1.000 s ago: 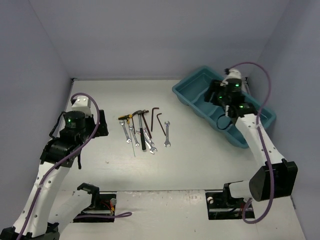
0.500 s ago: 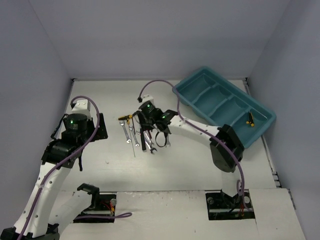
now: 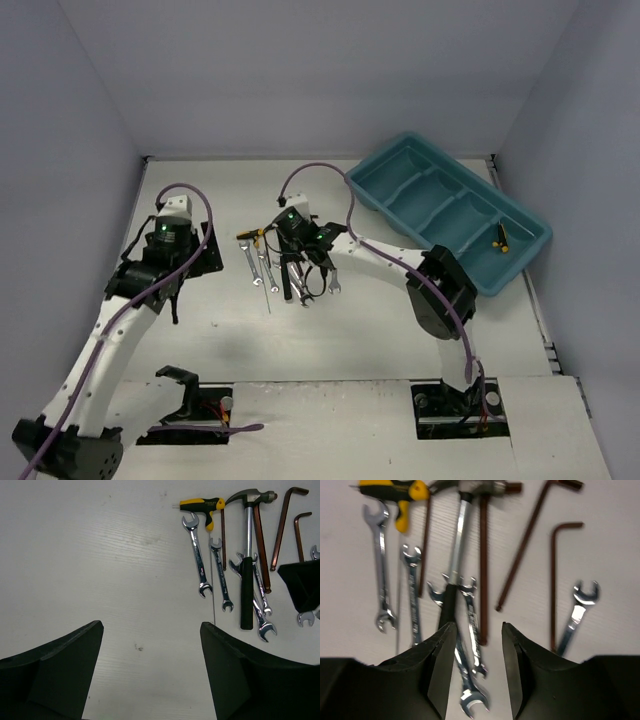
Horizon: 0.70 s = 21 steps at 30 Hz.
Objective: Sort the tools into containers
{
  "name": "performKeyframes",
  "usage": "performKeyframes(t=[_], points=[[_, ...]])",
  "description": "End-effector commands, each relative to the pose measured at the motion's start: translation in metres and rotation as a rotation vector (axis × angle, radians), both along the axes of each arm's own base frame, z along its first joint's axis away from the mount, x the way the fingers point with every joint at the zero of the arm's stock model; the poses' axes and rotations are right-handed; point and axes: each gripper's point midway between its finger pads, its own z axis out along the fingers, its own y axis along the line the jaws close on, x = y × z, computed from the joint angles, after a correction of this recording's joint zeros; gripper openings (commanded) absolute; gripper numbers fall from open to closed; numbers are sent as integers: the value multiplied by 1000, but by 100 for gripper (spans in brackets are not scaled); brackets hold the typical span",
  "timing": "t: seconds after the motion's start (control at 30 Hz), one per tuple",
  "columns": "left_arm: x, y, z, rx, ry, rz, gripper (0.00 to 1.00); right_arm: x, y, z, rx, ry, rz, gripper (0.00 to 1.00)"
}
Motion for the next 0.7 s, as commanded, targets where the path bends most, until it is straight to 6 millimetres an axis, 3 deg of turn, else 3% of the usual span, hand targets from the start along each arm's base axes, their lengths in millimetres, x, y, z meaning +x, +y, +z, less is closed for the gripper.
performKeyframes(t=[0.0, 0.03, 0.13, 0.17, 0.2, 0.33, 0.4, 0.67], points=[[57, -31, 4, -120, -40, 24, 69, 8, -58, 66, 92, -114, -146, 40], [66, -36, -6, -126, -13, 26, 68, 5, -67, 75, 105, -125, -157, 40], [94, -48, -10, -153, -10, 44, 66, -6, -96, 74, 99, -125, -186, 41], [102, -51, -24, -143, 27, 49, 64, -10, -102, 86, 123, -142, -191, 41], [114, -55, -20, -152, 13, 56, 63, -16, -111, 80, 112, -133, -196, 42], [144, -66, -37, -150, 46, 67, 59, -28, -137, 92, 153, -155, -228, 43], [154, -70, -56, -133, 91, 67, 59, -32, -148, 104, 186, -178, -242, 43], [183, -83, -101, -117, 181, 74, 51, -49, -172, 113, 209, -207, -259, 46]])
